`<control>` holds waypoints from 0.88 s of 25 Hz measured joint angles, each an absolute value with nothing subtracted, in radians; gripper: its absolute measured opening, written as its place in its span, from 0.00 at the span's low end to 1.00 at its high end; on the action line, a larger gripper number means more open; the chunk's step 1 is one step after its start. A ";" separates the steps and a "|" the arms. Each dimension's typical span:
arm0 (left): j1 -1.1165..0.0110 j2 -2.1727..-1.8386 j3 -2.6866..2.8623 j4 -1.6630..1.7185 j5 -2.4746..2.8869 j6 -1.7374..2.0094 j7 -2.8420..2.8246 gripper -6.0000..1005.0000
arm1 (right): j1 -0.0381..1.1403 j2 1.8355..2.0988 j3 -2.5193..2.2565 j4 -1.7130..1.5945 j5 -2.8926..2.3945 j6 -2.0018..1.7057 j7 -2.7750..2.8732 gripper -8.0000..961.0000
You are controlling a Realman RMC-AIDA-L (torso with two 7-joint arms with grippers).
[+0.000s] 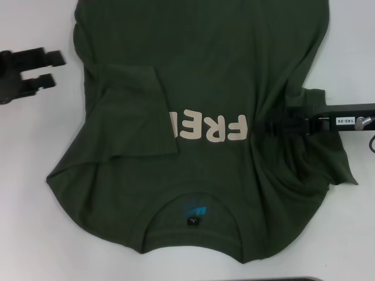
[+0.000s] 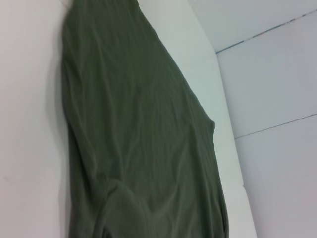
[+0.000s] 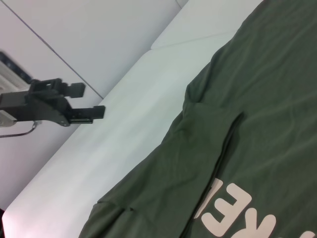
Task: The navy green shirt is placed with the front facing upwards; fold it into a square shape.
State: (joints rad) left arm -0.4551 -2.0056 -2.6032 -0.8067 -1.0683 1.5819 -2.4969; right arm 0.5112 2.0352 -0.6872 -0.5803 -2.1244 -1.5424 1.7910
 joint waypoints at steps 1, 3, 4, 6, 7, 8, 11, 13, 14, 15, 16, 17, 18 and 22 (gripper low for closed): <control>-0.443 -2.005 -2.628 -0.807 -1.069 1.598 -2.471 0.70 | 0.510 2.035 -0.687 -0.580 -2.124 -1.542 1.787 0.95; -0.425 -2.008 -2.664 -0.807 -1.074 1.623 -2.429 0.69 | 0.507 2.035 -0.683 -0.581 -2.122 -1.541 1.779 0.95; -0.419 -2.012 -2.675 -0.807 -1.078 1.631 -2.415 0.69 | 0.505 2.036 -0.678 -0.581 -2.121 -1.540 1.776 0.95; -0.403 -2.020 -2.685 -0.809 -1.096 1.636 -2.387 0.69 | 0.504 2.036 -0.662 -0.581 -2.120 -1.540 1.770 0.95; -0.395 -2.025 -2.686 -0.809 -1.112 1.636 -2.363 0.69 | 0.503 2.036 -0.656 -0.581 -2.120 -1.540 1.767 0.95; -0.390 -2.028 -2.687 -0.809 -1.121 1.637 -2.341 0.69 | 0.502 2.036 -0.649 -0.581 -2.120 -1.540 1.760 0.95; -0.376 -2.034 -2.687 -0.809 -1.143 1.692 -2.148 0.69 | 0.499 2.038 -0.641 -0.581 -2.120 -1.540 1.730 0.95; -0.365 -2.039 -2.688 -0.806 -1.147 1.757 -1.970 0.69 | 0.498 2.038 -0.640 -0.581 -2.120 -1.540 1.715 0.95; -0.360 -2.042 -2.689 -0.804 -1.148 1.779 -1.912 0.69 | 0.498 2.038 -0.639 -0.582 -2.120 -1.540 1.710 0.95; -0.344 -2.054 -2.693 -0.799 -1.149 1.819 -1.799 0.69 | 0.498 2.037 -0.637 -0.582 -2.120 -1.540 1.706 0.95; -0.330 -2.065 -2.697 -0.797 -1.150 1.849 -1.702 0.69 | 0.499 2.037 -0.636 -0.583 -2.120 -1.540 1.702 0.95; -0.318 -2.075 -2.698 -0.795 -1.150 1.866 -1.640 0.69 | 0.500 2.037 -0.635 -0.584 -2.120 -1.540 1.697 0.95; -0.296 -2.093 -2.699 -0.795 -1.150 1.884 -1.539 0.69 | 0.501 2.036 -0.634 -0.587 -2.120 -1.539 1.690 0.95; -0.227 -2.136 -2.706 -0.790 -1.150 1.911 -1.318 0.69 | 0.496 2.037 -0.636 -0.614 -2.121 -1.561 1.673 0.95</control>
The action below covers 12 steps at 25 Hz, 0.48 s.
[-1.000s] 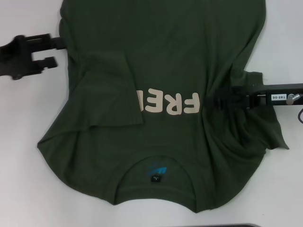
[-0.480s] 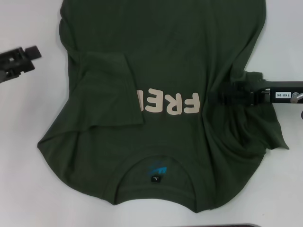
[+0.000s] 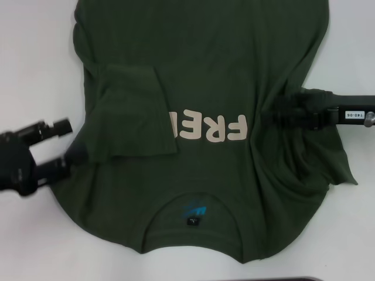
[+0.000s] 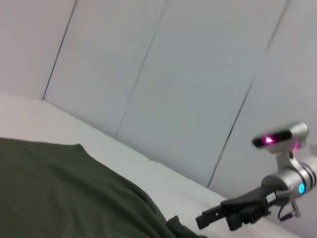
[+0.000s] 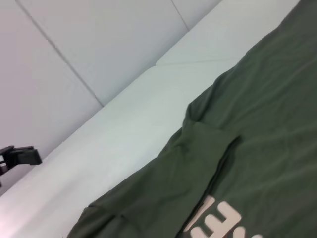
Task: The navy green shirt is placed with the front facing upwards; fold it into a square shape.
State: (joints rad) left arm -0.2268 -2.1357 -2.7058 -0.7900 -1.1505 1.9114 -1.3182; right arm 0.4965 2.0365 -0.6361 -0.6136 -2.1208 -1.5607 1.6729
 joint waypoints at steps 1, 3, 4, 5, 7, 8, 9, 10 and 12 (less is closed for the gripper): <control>-0.207 -2.143 -2.709 -0.784 -1.150 1.917 -1.290 0.69 | 0.492 2.036 -0.639 -0.622 -2.123 -1.575 1.671 0.95; -0.187 -2.146 -2.709 -0.773 -1.148 1.926 -1.273 0.69 | 0.479 2.032 -0.644 -0.642 -2.134 -1.636 1.669 0.95; -0.178 -2.146 -2.707 -0.768 -1.146 1.932 -1.267 0.69 | 0.471 2.028 -0.646 -0.652 -2.140 -1.672 1.670 0.95; -0.168 -2.146 -2.706 -0.764 -1.144 1.938 -1.259 0.69 | 0.463 2.023 -0.646 -0.662 -2.149 -1.717 1.675 0.95; -0.162 -2.146 -2.705 -0.762 -1.143 1.941 -1.256 0.69 | 0.443 2.011 -0.643 -0.697 -2.179 -1.798 1.709 0.95; -0.156 -2.146 -2.706 -0.761 -1.143 1.944 -1.252 0.69 | 0.434 2.003 -0.639 -0.720 -2.199 -1.819 1.753 0.95; -0.149 -2.148 -2.710 -0.761 -1.146 1.952 -1.252 0.69 | 0.425 1.993 -0.635 -0.741 -2.217 -1.835 1.805 0.95; -0.149 -2.148 -2.710 -0.761 -1.147 1.954 -1.253 0.69 | 0.419 1.981 -0.633 -0.754 -2.229 -1.833 1.868 0.95; -0.152 -2.149 -2.711 -0.760 -1.147 1.962 -1.256 0.69 | 0.414 1.947 -0.633 -0.766 -2.246 -1.829 2.005 0.95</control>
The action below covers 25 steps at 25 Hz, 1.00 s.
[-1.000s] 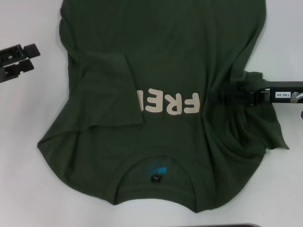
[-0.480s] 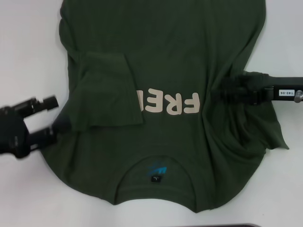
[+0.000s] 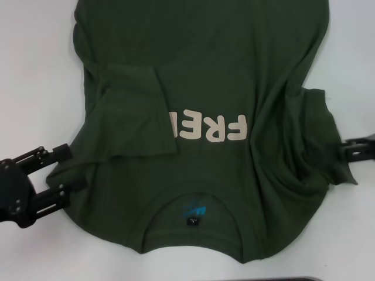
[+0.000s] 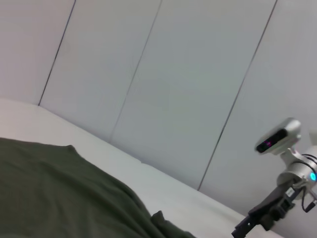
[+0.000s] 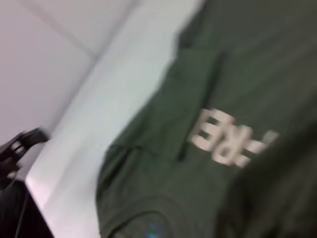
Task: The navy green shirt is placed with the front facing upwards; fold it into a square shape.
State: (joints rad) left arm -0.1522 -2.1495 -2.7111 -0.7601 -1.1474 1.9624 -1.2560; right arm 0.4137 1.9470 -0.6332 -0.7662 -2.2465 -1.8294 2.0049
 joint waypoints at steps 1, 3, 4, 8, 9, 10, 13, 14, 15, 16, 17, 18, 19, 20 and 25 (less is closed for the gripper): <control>-0.155 -2.151 -2.711 -0.760 -1.147 1.965 -1.256 0.69 | 0.417 1.930 -0.634 -0.766 -2.255 -1.828 2.065 0.95; -0.162 -2.155 -2.711 -0.759 -1.148 1.967 -1.256 0.69 | 0.431 1.901 -0.634 -0.768 -2.289 -1.818 2.166 0.95; -0.164 -2.155 -2.711 -0.759 -1.148 1.967 -1.256 0.69 | 0.440 1.890 -0.631 -0.768 -2.314 -1.812 2.201 0.95; -0.172 -2.158 -2.712 -0.760 -1.149 1.968 -1.255 0.69 | 0.487 1.861 -0.610 -0.777 -2.431 -1.801 2.314 0.95; -0.173 -2.158 -2.712 -0.760 -1.152 1.968 -1.255 0.69 | 0.497 1.858 -0.602 -0.782 -2.450 -1.801 2.330 0.95; -0.174 -2.158 -2.712 -0.760 -1.155 1.968 -1.254 0.69 | 0.506 1.856 -0.595 -0.786 -2.470 -1.799 2.348 0.95; -0.174 -2.158 -2.712 -0.761 -1.164 1.970 -1.254 0.69 | 0.526 1.856 -0.573 -0.791 -2.508 -1.770 2.395 0.95; -0.174 -2.158 -2.712 -0.761 -1.166 1.971 -1.254 0.69 | 0.529 1.858 -0.569 -0.789 -2.512 -1.754 2.408 0.95; -0.174 -2.159 -2.712 -0.760 -1.169 1.971 -1.253 0.69 | 0.531 1.860 -0.566 -0.785 -2.513 -1.740 2.417 0.95; -0.174 -2.159 -2.712 -0.760 -1.171 1.971 -1.253 0.69 | 0.533 1.862 -0.564 -0.781 -2.513 -1.725 2.427 0.95; -0.174 -2.159 -2.712 -0.759 -1.173 1.972 -1.253 0.69 | 0.534 1.864 -0.564 -0.779 -2.514 -1.713 2.434 0.95; -0.174 -2.160 -2.712 -0.759 -1.175 1.972 -1.253 0.69 | 0.535 1.865 -0.564 -0.776 -2.516 -1.703 2.441 0.95; -0.174 -2.160 -2.712 -0.759 -1.180 1.972 -1.253 0.69 | 0.536 1.866 -0.564 -0.773 -2.517 -1.694 2.448 0.95; -0.174 -2.160 -2.712 -0.759 -1.182 1.972 -1.253 0.69 | 0.537 1.867 -0.564 -0.768 -2.517 -1.687 2.456 0.95; -0.174 -2.160 -2.713 -0.761 -1.200 1.973 -1.252 0.69 | 0.539 1.878 -0.558 -0.747 -2.516 -1.664 2.480 0.95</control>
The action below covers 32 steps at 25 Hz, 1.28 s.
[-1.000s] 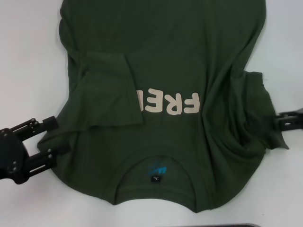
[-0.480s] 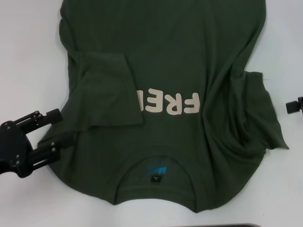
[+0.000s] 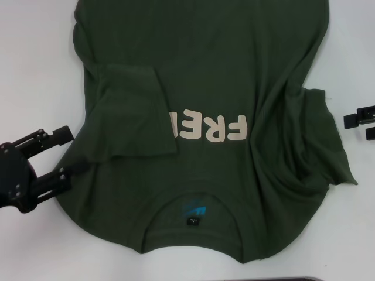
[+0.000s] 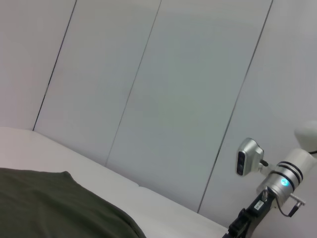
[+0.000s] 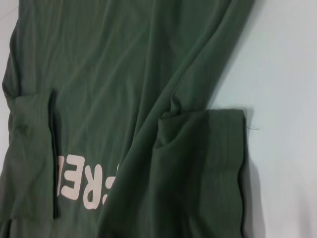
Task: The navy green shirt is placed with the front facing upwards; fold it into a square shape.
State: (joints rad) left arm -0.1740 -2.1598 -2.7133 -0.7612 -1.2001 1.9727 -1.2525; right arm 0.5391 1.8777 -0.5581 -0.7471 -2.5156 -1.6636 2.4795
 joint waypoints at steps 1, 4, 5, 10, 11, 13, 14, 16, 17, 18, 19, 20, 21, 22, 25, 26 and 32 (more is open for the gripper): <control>-0.175 -2.160 -2.713 -0.761 -1.201 1.973 -1.252 0.69 | 0.539 1.880 -0.558 -0.743 -2.516 -1.657 2.483 0.95; -0.178 -2.160 -2.714 -0.761 -1.201 1.973 -1.252 0.69 | 0.540 1.885 -0.557 -0.720 -2.514 -1.636 2.497 0.95; -0.178 -2.160 -2.714 -0.761 -1.201 1.973 -1.252 0.69 | 0.541 1.885 -0.557 -0.714 -2.514 -1.634 2.498 0.95; -0.177 -2.159 -2.714 -0.759 -1.201 1.966 -1.252 0.69 | 0.548 1.889 -0.557 -0.700 -2.512 -1.620 2.510 0.95; -0.176 -2.159 -2.714 -0.759 -1.201 1.966 -1.252 0.69 | 0.550 1.890 -0.557 -0.700 -2.512 -1.619 2.512 0.95; -0.176 -2.159 -2.714 -0.760 -1.201 1.965 -1.251 0.69 | 0.556 1.895 -0.557 -0.700 -2.511 -1.615 2.516 0.95; -0.176 -2.160 -2.714 -0.760 -1.201 1.965 -1.251 0.69 | 0.559 1.897 -0.558 -0.699 -2.511 -1.613 2.516 0.95; -0.177 -2.160 -2.714 -0.760 -1.201 1.964 -1.251 0.69 | 0.563 1.901 -0.558 -0.699 -2.511 -1.609 2.517 0.95; -0.178 -2.160 -2.714 -0.759 -1.201 1.964 -1.251 0.69 | 0.566 1.902 -0.558 -0.700 -2.511 -1.607 2.517 0.95; -0.178 -2.160 -2.714 -0.759 -1.201 1.964 -1.251 0.69 | 0.567 1.904 -0.558 -0.699 -2.511 -1.605 2.517 0.95; -0.178 -2.160 -2.714 -0.759 -1.201 1.964 -1.251 0.69 | 0.568 1.907 -0.558 -0.699 -2.511 -1.604 2.517 0.95; -0.178 -2.160 -2.714 -0.759 -1.201 1.964 -1.251 0.69 | 0.570 1.909 -0.559 -0.699 -2.511 -1.602 2.517 0.95; -0.178 -2.160 -2.714 -0.759 -1.201 1.964 -1.251 0.69 | 0.571 1.910 -0.561 -0.699 -2.511 -1.600 2.517 0.95; -0.178 -2.160 -2.714 -0.759 -1.201 1.963 -1.251 0.69 | 0.572 1.912 -0.562 -0.699 -2.511 -1.598 2.517 0.95; -0.177 -2.160 -2.714 -0.759 -1.201 1.963 -1.251 0.69 | 0.576 1.913 -0.565 -0.699 -2.514 -1.593 2.517 0.95; -0.177 -2.160 -2.714 -0.759 -1.201 1.963 -1.251 0.69 | 0.576 1.913 -0.566 -0.699 -2.515 -1.592 2.517 0.95; -0.180 -2.160 -2.714 -0.759 -1.201 1.963 -1.250 0.69 | 0.579 1.915 -0.571 -0.699 -2.516 -1.588 2.510 0.95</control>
State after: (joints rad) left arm -0.1797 -2.1598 -2.7136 -0.7592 -1.2010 1.9633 -1.2504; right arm 0.5785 1.9148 -0.5713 -0.6994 -2.5163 -1.5876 2.5095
